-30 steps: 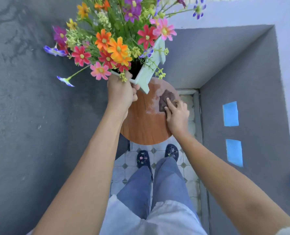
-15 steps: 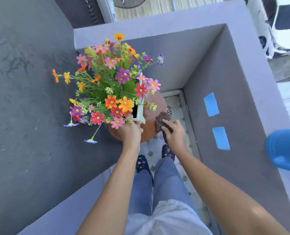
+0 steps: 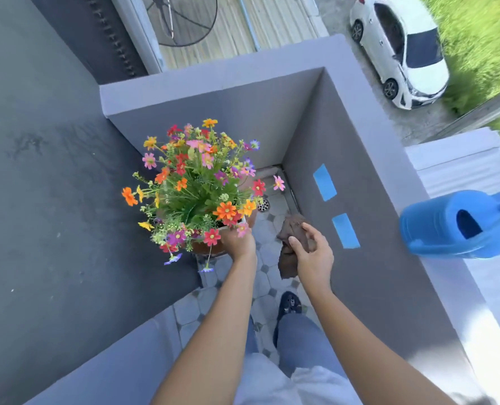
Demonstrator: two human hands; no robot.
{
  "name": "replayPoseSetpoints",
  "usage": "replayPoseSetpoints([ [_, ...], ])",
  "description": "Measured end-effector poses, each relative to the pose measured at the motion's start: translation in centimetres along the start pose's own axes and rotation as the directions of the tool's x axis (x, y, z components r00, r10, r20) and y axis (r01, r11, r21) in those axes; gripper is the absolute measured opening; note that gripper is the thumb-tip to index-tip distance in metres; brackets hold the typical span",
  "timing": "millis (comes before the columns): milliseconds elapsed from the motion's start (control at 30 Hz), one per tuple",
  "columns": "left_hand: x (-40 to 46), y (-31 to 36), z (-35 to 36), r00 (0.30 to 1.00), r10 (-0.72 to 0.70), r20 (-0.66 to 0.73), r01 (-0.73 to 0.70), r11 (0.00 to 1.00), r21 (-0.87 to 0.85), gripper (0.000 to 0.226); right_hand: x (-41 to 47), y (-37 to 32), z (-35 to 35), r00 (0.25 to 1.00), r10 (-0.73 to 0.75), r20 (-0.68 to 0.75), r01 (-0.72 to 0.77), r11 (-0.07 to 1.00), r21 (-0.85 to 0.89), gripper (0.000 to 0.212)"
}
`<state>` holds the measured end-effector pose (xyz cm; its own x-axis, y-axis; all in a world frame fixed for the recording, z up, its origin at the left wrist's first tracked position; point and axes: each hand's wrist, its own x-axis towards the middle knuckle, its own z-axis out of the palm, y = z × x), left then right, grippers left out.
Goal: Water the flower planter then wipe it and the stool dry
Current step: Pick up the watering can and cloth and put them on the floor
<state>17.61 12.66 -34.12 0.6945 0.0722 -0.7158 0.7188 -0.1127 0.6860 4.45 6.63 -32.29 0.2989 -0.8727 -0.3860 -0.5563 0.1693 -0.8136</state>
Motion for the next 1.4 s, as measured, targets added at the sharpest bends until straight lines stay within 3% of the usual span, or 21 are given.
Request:
replayPoseSetpoints([
  [100,-0.5,-0.3,0.6,0.999,0.015,0.046,-0.018,0.996,0.085,0.023,0.0,-1.0,-1.9,0.999,-0.037,0.022,0.037,0.999,-0.001,0.038],
  [233,-2.6,-0.2,1.3,1.0,-0.007,0.022,0.006,0.998,0.065,0.017,0.2,-2.7,-4.7,0.993,-0.107,0.048,0.106,0.994,0.015,0.04],
  [300,-2.7,-2.0,2.5,0.994,-0.046,0.095,0.024,0.974,0.224,0.043,0.3,-3.9,-6.8,0.988,-0.153,0.028,0.152,0.987,0.045,0.041],
  [400,-6.1,-2.0,4.5,0.958,-0.046,0.284,-0.099,0.875,0.474,0.06,0.4,-6.3,-10.9,0.971,-0.234,-0.045,0.238,0.966,0.101,0.041],
  [533,-16.5,3.9,6.8,0.861,0.16,0.482,-0.356,0.868,0.347,0.02,1.1,-9.9,-17.2,0.933,-0.321,-0.165,0.346,0.926,0.153,0.038],
  [667,-23.7,5.5,11.1,0.739,0.256,0.623,-0.417,0.9,0.124,0.014,2.2,-11.5,-25.3,0.851,-0.363,-0.381,0.46,0.864,0.205,0.037],
  [800,-30.9,3.4,16.1,0.659,0.115,0.743,-0.292,0.95,0.112,0.016,2.9,-10.5,-32.7,0.76,-0.305,-0.574,0.506,0.832,0.228,0.031],
  [900,-34.2,-0.4,18.9,0.546,-0.195,0.815,0.043,0.978,0.205,0.025,2.4,-8.9,-36.3,0.716,-0.251,-0.651,0.503,0.832,0.233,0.031],
  [967,-34.6,-2.8,20.6,0.489,-0.34,0.803,0.269,0.935,0.232,0.031,2.4,-7.7,-37.7,0.702,-0.234,-0.673,0.494,0.84,0.223,0.031],
  [1067,-34.5,-5.2,22.7,0.538,-0.39,0.747,0.416,0.894,0.166,0.034,2.6,-6.1,-38.7,0.711,-0.21,-0.671,0.461,0.86,0.219,0.032],
  [1133,-34.4,-5.8,23.8,0.603,-0.334,0.725,0.415,0.907,0.072,0.032,2.5,-5.7,-38.7,0.724,-0.184,-0.665,0.436,0.869,0.235,0.034],
  [1300,-34.5,-6.0,25.6,0.641,-0.273,0.718,0.455,0.888,-0.069,0.029,2.2,-5.6,-38.2,0.729,-0.189,-0.657,0.455,0.851,0.261,0.032],
  [1400,-34.1,-5.6,25.7,0.691,-0.21,0.692,0.389,0.914,-0.111,0.025,2.4,-5.6,-38.1,0.741,-0.199,-0.642,0.453,0.853,0.259,0.031],
])
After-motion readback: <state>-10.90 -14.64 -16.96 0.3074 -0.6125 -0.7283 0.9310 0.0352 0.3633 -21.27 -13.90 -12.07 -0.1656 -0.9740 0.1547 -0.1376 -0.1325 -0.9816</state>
